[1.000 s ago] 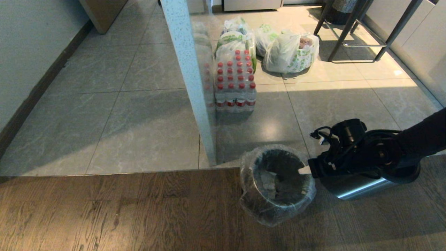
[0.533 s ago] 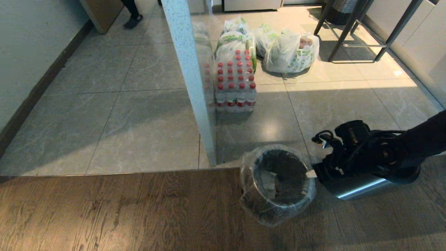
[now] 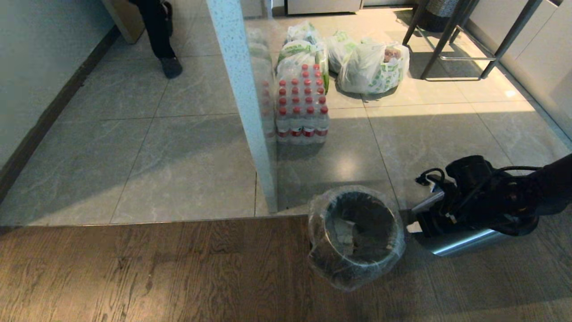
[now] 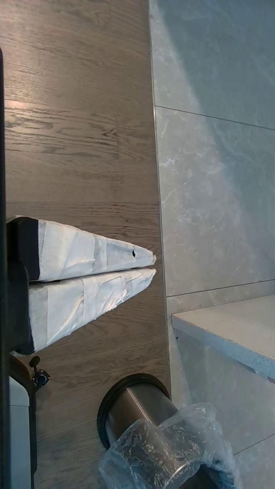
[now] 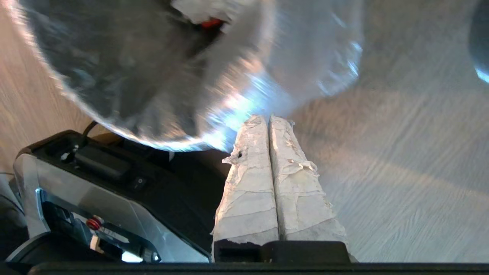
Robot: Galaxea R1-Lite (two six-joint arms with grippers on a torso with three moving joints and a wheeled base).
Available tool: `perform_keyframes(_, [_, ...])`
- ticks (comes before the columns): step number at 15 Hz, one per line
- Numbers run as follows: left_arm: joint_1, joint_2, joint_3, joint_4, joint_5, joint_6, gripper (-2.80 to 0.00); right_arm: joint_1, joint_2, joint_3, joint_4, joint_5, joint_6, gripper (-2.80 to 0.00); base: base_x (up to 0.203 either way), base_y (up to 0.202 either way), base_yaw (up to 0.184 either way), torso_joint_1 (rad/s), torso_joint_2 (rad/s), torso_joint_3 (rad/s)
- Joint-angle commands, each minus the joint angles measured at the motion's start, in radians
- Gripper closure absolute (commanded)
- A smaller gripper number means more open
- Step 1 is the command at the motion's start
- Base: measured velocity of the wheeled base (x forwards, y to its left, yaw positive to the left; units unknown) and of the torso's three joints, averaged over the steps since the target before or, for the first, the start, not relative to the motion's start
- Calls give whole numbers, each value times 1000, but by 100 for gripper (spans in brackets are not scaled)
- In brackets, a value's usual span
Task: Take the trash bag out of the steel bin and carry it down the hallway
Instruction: Pick up the trash bag
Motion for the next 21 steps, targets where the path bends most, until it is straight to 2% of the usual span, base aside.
perform_keyframes(1, [0,0,2,0,0,0,0,-63,-1,28,-1,1,-3,0,0,0,0,0,0,0])
perform_keyframes(6, [0,0,2,0,0,0,0,-146,100,43,-6,-7,20,0,0,0,0,0,0,0])
perform_keyframes(10, [0,0,2,0,0,0,0,-166,225,28,-42,-2,91,0,0,0,0,0,0,0])
perform_keyframes(13, [0,0,2,0,0,0,0,-169,305,14,-166,73,174,0,0,0,0,0,0,0])
perform_keyframes(16, [0,0,0,0,0,0,0,-169,348,-12,-335,88,149,0,0,0,0,0,0,0])
perform_keyframes(19, [0,0,2,0,0,0,0,-166,399,-23,-345,97,123,0,0,0,0,0,0,0])
perform_keyframes(21, [0,0,2,0,0,0,0,-166,398,-13,-329,99,69,0,0,0,0,0,0,0])
